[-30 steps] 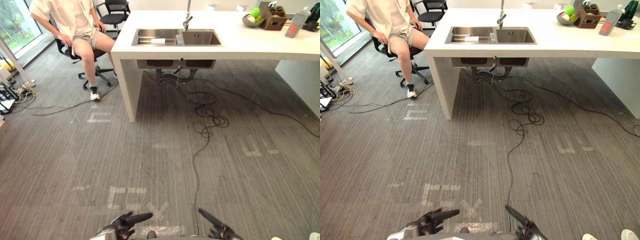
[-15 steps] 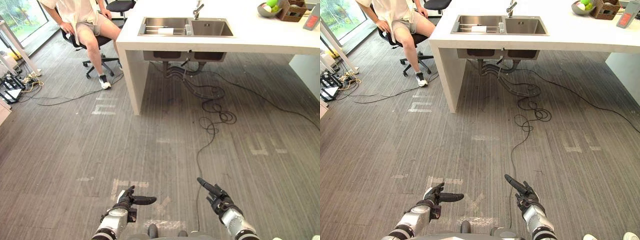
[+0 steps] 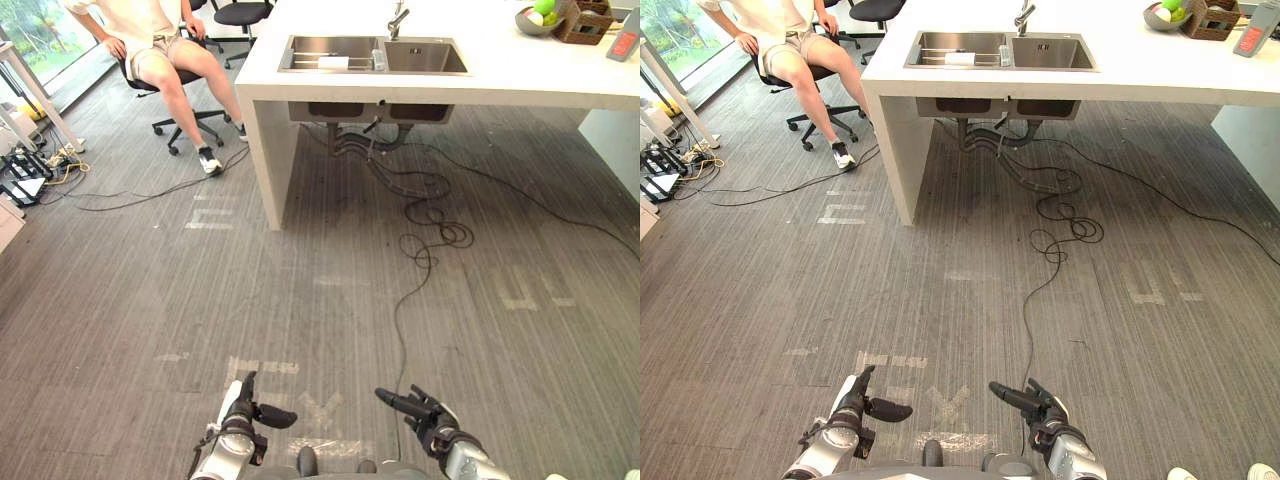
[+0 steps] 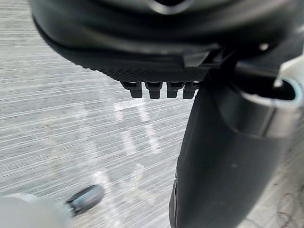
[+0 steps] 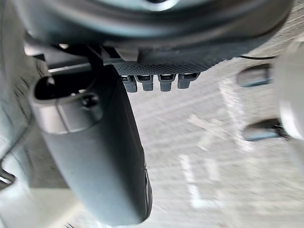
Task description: Walk over to the sink, pick up the cup, carry it to the dishwasher, place the cup inside the dishwasher, then close the dishwasher door
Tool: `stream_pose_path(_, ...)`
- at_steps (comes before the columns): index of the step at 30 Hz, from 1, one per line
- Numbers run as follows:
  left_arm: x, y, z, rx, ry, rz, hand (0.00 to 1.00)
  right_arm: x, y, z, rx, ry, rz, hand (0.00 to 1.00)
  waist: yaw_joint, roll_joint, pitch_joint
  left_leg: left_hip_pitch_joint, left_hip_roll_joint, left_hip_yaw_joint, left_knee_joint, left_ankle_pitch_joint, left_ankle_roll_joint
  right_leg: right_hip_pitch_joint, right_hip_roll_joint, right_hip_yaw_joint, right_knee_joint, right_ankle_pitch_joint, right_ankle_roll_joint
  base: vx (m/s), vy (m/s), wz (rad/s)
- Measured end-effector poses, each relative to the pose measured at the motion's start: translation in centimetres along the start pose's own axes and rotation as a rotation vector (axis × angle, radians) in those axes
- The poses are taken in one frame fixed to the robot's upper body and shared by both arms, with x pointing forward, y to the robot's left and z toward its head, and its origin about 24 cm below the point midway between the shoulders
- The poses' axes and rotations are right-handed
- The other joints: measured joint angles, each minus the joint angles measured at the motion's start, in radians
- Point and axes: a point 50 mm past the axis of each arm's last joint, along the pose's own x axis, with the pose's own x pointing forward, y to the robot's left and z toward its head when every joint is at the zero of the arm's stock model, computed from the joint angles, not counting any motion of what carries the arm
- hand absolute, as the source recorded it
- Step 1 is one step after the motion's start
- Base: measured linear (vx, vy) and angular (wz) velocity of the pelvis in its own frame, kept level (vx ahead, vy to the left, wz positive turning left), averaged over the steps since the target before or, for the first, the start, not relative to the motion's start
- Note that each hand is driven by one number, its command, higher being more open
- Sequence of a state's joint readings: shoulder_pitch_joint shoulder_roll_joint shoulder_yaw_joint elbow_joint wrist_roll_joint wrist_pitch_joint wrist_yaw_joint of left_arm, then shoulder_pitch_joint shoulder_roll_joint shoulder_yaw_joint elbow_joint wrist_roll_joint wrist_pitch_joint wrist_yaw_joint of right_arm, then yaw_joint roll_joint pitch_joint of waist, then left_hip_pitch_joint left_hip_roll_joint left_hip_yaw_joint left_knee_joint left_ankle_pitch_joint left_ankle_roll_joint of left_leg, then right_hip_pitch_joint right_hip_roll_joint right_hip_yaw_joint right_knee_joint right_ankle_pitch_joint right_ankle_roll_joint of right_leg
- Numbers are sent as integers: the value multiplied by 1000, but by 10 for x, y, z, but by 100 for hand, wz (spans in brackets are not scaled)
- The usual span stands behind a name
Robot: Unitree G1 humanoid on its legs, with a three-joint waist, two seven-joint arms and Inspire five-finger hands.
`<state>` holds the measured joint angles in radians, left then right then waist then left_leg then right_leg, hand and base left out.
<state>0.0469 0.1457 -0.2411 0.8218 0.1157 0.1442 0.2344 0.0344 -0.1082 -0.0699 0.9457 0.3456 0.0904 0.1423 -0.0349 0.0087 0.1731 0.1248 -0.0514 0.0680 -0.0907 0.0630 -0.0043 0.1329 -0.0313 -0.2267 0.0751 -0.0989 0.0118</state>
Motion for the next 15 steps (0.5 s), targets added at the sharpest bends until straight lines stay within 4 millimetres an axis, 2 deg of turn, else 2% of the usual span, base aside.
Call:
stream_pose_path(1, -1, -2, -8, -23, 36, -9, 100, 0, 0, -6, 0, 23, 4, 100, 0, -1, 1, 5, 0, 2, 0, 0, 0, 7, 0, 1, -3, 0, 0, 0, 0, 0)
stream_pose_path(2, -2, -4, -17, -121, 93, -18, 100, -1, 0, -11, -1, 41, 2, 100, 3, -3, 0, 8, 0, 5, -1, 0, 0, 11, 0, 1, -5, 0, 0, 0, 0, 0)
stream_pose_path(6, -2, -3, -33, -366, 182, -22, 100, -1, -2, -17, 42, 55, -15, 100, 16, -10, -2, 24, 1, 16, -1, 0, 0, 24, 1, 8, -7, 2, -1, -35, -8, -5)
stream_pose_path(15, -3, -4, -40, -546, 173, -114, 100, -1, -2, -25, 94, 54, -52, 100, 19, -22, -9, 29, 2, 45, -2, -2, 3, 27, 5, 36, -26, 17, -4, -22, 3, -9)
